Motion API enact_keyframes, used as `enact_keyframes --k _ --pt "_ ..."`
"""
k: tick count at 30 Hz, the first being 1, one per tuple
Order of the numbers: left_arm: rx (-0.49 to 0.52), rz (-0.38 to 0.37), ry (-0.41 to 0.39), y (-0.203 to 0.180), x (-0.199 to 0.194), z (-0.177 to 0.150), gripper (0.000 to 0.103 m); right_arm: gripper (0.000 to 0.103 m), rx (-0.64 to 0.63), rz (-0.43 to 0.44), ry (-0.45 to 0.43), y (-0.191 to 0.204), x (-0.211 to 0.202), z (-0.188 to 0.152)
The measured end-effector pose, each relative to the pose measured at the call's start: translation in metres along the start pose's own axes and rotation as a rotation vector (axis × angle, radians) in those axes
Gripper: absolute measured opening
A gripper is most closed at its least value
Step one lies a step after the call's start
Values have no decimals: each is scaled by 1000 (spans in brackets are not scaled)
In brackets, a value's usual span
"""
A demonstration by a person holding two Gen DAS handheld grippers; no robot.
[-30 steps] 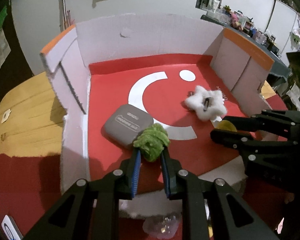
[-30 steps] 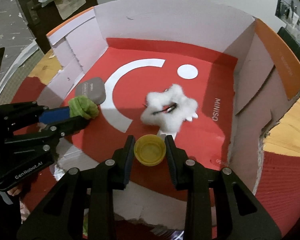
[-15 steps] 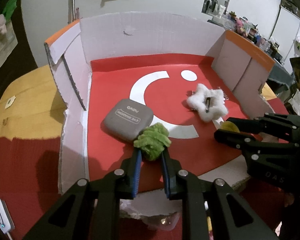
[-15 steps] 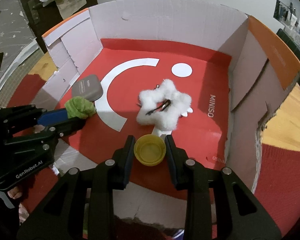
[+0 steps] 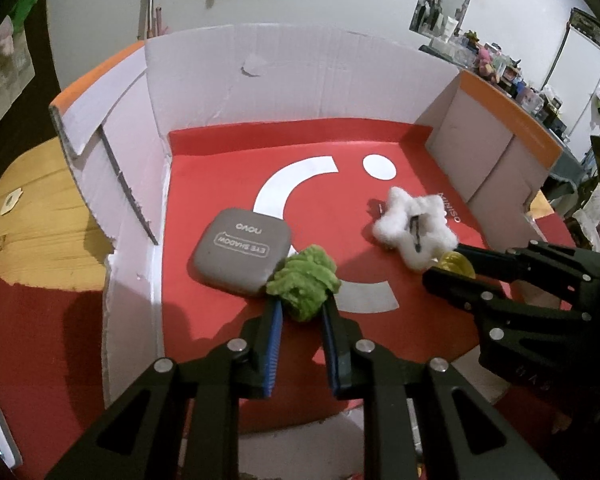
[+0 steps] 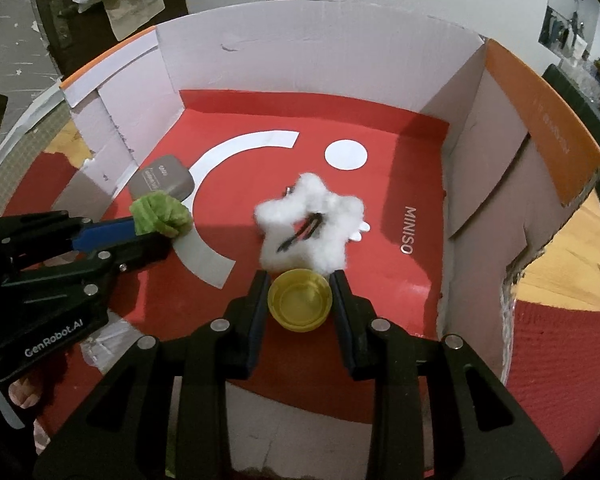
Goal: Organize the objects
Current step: 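Lower the pom-pom beside the compact and the cap beside the cotton star, opening both grippers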
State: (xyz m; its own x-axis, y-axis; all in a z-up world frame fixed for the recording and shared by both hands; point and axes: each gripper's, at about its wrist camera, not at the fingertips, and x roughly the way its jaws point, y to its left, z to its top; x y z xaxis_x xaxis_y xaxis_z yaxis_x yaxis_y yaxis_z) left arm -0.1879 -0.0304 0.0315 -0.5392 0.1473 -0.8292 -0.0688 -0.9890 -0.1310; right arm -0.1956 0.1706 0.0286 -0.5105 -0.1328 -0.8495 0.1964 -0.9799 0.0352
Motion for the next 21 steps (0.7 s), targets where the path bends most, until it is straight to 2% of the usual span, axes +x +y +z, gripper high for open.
enact_keyframes --k 21 --pt "-3 1 -13 2 1 -2 20 30 12 11 -4 -1 3 2"
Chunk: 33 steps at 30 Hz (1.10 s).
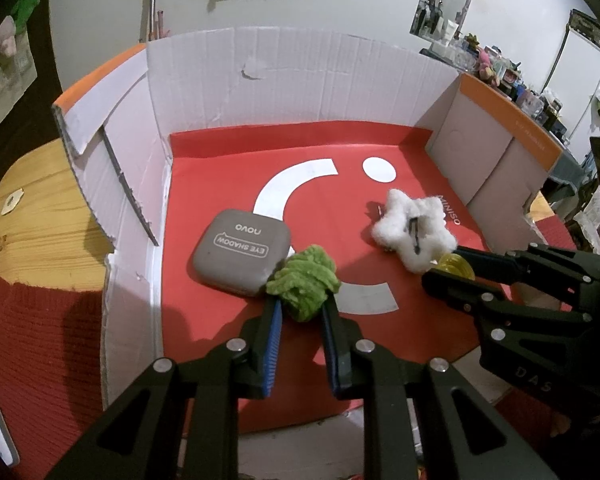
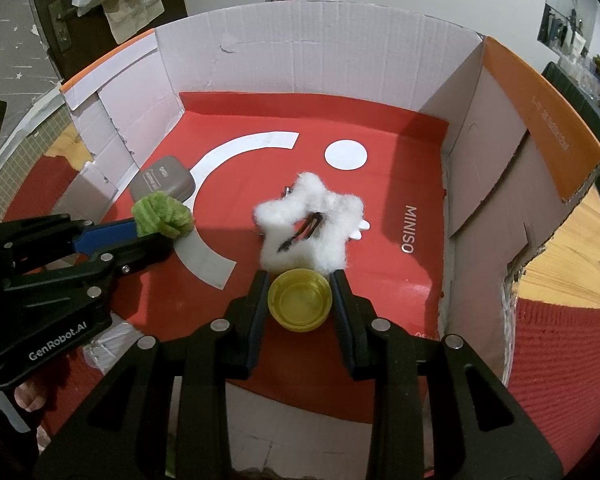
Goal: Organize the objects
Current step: 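Lower the pom-pom beside the compact and the cap beside the cotton star, opening both grippers, then withdraw both grippers from the box toward the remaining items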
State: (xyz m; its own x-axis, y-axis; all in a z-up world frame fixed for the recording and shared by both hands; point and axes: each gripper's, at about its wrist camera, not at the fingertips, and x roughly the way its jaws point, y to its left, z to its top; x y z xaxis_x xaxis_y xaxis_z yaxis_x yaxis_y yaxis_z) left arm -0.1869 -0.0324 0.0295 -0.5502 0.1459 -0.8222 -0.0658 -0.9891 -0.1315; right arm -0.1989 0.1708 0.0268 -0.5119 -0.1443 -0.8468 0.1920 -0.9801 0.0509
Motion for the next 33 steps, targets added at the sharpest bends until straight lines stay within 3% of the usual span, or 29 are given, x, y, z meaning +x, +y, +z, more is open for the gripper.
enact_keyframes --k 7,8,9,10,15,19,33 --pt "-4 -2 -4 0 -1 -1 23 32 7 12 -4 -1 -2 3" --pt "-5 -4 -2 0 0 -1 23 36 8 13 -5 0 -2 3" --pt "-4 -5 -3 0 -1 0 23 51 10 14 -6 0 -2 3" --pt "-2 -6 -5 0 -1 -1 23 58 11 13 -9 0 -2 3" --pt "5 0 -18 -2 -7 -2 23 58 7 15 -34 3 -9 3" --pt "7 12 -40 0 -15 -3 32 58 12 14 -48 2 -16 1" --pt "9 27 -78 -6 -33 -14 47 70 20 -2 -96 6 -39 -10"
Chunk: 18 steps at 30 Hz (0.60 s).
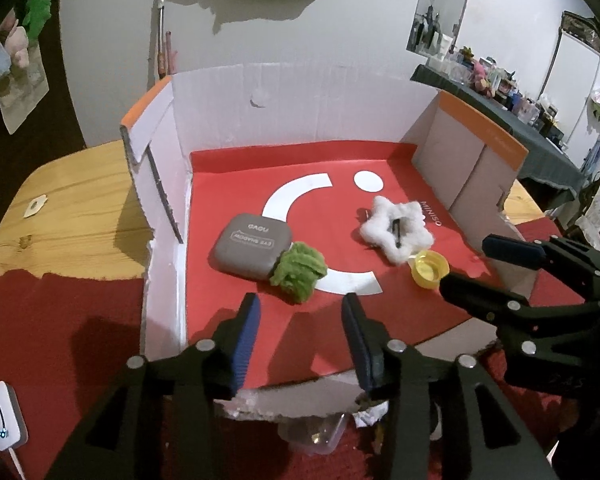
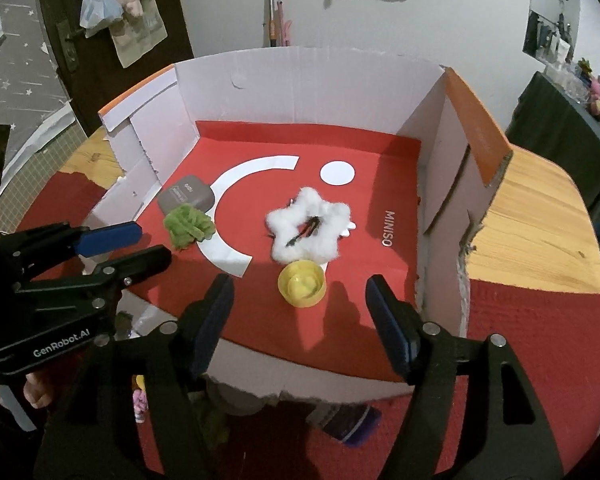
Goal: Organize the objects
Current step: 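Withdraw both grippers from the box toward the remaining items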
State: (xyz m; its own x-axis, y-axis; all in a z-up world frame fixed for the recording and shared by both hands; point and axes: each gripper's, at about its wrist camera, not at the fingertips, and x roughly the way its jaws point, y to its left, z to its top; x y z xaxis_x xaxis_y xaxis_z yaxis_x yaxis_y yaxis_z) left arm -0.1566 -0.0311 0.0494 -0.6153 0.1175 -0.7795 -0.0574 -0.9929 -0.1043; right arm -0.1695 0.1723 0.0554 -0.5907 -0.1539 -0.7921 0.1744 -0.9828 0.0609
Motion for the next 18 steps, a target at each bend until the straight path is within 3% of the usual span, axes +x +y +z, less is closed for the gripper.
enact_keyframes --k 5,9,15,18 --pt "7 11 -24 -3 -8 -3 57 71 9 3 -9 0 -7 -4" --pt "11 22 -40 -5 -15 -5 64 80 15 1 -25 0 -16 -8" --pt "13 32 -65 -7 -26 -9 72 81 21 -1 -42 0 -29 -13" --pt "13 36 -77 -7 -31 -11 78 89 24 -5 -53 1 -35 -16"
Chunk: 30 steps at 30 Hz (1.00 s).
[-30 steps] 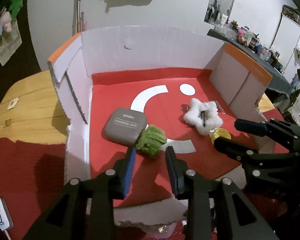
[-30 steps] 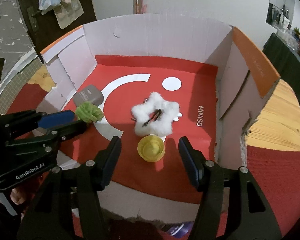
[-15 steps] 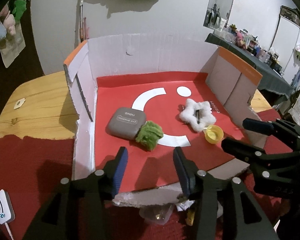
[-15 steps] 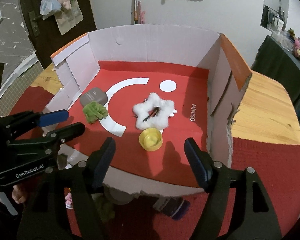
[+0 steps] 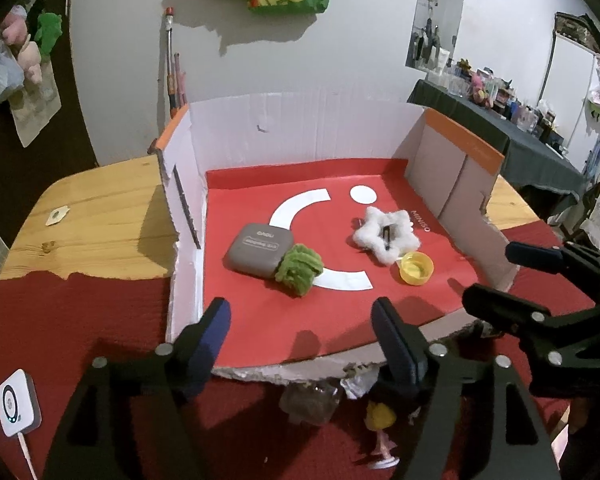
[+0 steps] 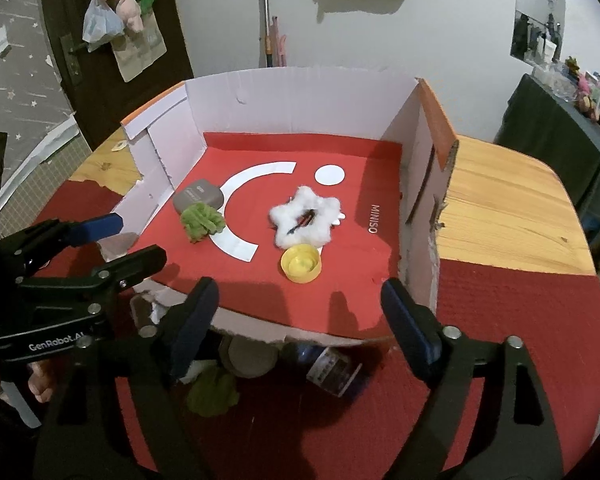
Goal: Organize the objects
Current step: 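Withdraw both grippers from the box toward the remaining items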
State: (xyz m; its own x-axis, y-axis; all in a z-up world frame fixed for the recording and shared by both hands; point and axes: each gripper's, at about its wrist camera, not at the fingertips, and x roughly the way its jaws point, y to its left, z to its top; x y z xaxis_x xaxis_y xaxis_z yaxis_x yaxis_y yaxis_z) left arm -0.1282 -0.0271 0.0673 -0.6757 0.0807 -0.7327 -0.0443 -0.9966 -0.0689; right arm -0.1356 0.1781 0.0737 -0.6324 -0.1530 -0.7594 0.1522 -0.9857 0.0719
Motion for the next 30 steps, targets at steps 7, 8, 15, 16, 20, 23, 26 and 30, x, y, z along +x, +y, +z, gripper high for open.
enact_keyframes --k 7,8,15,16,20,23,26,30 --pt "6 15 -29 -1 -14 -6 89 96 4 -4 -27 2 -17 -6" --pt "6 15 -31 -1 -15 -7 90 96 3 -5 -31 3 -19 -6" --pt "6 25 -55 -1 -26 -15 100 99 2 -14 -53 6 -34 -12" --pt "8 27 -57 -1 -28 -16 100 99 2 -16 -55 6 -35 -13" --pt "7 27 -64 0 -32 -20 103 103 6 -19 -63 7 -41 -17" --pt "11 27 -72 -1 -36 -23 103 103 6 -18 -70 8 -46 -20" --pt "13 30 -74 -2 -39 -25 103 103 9 -17 -74 9 -48 -22" --pt "14 31 -67 -2 -40 -30 103 103 9 -17 -75 9 -49 -25"
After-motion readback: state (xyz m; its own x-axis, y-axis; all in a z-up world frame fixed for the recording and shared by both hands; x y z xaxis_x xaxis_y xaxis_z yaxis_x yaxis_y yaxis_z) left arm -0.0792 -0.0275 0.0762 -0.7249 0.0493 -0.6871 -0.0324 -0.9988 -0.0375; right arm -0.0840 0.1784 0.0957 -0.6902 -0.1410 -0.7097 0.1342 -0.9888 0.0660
